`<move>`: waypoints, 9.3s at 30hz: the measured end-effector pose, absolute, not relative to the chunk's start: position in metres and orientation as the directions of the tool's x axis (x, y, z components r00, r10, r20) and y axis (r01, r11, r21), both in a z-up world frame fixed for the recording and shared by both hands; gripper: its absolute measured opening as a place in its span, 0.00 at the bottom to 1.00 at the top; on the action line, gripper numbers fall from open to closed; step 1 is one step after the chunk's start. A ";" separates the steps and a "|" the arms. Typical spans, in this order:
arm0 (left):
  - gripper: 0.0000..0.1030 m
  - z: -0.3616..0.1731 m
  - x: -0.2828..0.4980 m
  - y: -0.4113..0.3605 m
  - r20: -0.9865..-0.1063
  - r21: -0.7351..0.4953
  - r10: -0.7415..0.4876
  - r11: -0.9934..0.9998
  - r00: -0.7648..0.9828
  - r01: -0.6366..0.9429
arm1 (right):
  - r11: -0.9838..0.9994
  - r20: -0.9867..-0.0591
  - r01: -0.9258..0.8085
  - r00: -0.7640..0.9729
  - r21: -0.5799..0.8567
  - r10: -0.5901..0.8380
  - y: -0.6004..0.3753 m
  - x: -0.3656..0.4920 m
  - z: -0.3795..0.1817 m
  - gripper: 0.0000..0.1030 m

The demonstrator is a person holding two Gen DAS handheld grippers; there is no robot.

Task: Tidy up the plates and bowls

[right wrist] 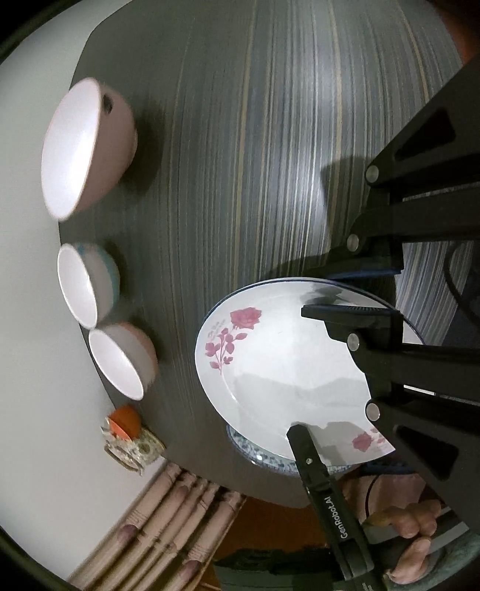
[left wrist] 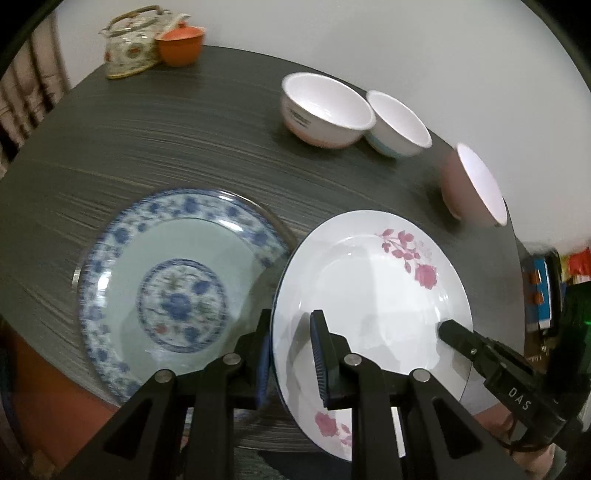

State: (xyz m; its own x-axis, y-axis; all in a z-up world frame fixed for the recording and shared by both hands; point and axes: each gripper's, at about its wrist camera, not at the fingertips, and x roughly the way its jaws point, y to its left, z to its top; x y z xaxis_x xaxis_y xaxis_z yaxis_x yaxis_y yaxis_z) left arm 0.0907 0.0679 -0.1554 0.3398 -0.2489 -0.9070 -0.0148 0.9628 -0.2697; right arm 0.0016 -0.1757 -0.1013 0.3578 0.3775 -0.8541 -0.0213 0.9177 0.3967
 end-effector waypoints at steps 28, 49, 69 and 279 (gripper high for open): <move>0.19 -0.166 0.082 0.202 -0.922 -0.248 -0.148 0.935 0.359 -0.253 | 0.887 -0.857 -0.228 0.247 0.402 0.452 -0.035 0.041 -0.111 0.12; 0.19 -0.182 0.094 0.209 -0.934 -0.244 -0.145 0.926 0.326 -0.287 | 0.898 -0.880 -0.225 0.213 0.378 0.424 -0.018 0.048 -0.129 0.16; 0.26 -0.183 0.102 0.197 -0.950 -0.184 -0.093 0.938 0.297 -0.295 | 0.907 -0.903 -0.265 0.195 0.328 0.384 0.011 0.048 -0.123 0.51; 0.19 -0.163 0.065 -0.027 -0.951 -0.141 -0.171 0.981 0.257 0.133 | 0.929 -0.896 0.182 0.374 0.323 0.238 -0.206 -0.045 -0.115 0.28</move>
State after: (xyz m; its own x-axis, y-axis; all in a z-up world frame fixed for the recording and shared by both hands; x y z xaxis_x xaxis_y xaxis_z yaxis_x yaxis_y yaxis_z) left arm 0.0654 -0.0269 -0.1631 0.2570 -0.1711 -0.9512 0.1326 0.9811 -0.1406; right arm -0.0453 -0.2058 -0.1148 0.3743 0.2385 -0.8961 0.1822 0.9286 0.3232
